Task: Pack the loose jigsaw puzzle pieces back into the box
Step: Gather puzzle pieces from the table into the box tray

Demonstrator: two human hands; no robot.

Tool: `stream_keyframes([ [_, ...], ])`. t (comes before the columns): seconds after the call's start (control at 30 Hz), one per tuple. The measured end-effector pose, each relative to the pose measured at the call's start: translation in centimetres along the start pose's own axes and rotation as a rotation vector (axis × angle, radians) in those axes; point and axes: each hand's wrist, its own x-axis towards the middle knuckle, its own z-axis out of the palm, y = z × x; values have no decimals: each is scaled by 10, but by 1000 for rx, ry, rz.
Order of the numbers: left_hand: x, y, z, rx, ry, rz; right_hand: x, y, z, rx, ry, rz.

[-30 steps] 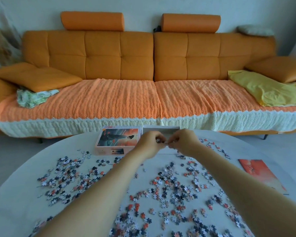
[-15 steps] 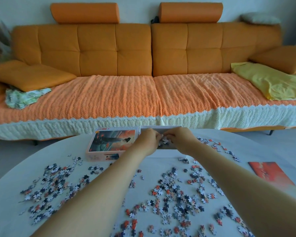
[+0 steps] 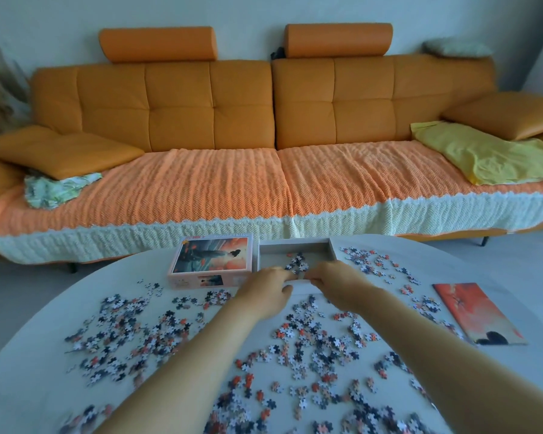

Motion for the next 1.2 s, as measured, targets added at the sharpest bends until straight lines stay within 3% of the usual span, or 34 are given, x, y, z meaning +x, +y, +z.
stream_keyframes([
  [0.43,-87,35,13,-7,-2,-20,-85,-14,16,-48,-27,-125],
  [0.63,-119,45,22,34,340,110,-112,-26,12,-77,212,-224],
  [0.9,-142,31,59,156,12,69,-123,-41,51,-128,-98,-112],
  [1.2,-143,12,56,33,151,120,-108,-44,67,-117,-27,-107],
])
